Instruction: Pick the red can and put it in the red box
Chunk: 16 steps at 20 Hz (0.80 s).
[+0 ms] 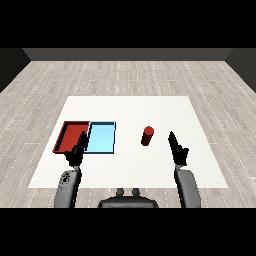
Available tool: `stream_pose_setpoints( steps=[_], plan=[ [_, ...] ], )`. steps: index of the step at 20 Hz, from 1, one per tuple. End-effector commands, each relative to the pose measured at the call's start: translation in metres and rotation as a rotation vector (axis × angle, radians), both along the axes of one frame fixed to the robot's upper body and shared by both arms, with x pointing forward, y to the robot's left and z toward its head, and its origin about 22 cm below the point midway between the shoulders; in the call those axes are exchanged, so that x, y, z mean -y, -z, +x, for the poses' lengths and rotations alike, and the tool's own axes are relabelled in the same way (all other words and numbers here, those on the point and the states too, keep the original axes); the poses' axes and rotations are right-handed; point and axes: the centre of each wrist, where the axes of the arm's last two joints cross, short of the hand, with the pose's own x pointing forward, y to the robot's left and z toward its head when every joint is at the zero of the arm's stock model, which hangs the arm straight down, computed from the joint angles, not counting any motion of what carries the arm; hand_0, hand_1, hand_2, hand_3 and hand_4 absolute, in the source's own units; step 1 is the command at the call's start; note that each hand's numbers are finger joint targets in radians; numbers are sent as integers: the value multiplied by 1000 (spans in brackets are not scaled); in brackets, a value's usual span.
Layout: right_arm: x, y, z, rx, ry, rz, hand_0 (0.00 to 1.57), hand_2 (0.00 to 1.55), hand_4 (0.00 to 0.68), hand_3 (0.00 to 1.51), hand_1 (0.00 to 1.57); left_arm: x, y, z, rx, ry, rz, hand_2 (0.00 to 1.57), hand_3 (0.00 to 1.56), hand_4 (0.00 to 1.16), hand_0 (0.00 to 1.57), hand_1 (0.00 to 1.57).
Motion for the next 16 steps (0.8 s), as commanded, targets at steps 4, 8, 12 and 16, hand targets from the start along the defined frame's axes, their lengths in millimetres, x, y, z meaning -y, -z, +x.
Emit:
stream_pose_setpoints(
  steps=[4,8,12,16],
  plan=[
    [20,-1,30,1,-4,12,0,0,0,0,0,-2,3,1,-32,-27,19,0,0,0,0,0],
    [12,-18,38,262,-93,160,0,0,0,0,0,-3,-20,12,316,-33,-58,0,0,0,0,0],
    [23,6,28,276,-123,187,0,0,0,0,0,10,0,-3,325,-42,-74,0,0,0,0,0],
    [28,-9,40,280,-134,169,0,0,0,0,0,-1,-2,-11,344,-26,-70,0,0,0,0,0]
  ],
)
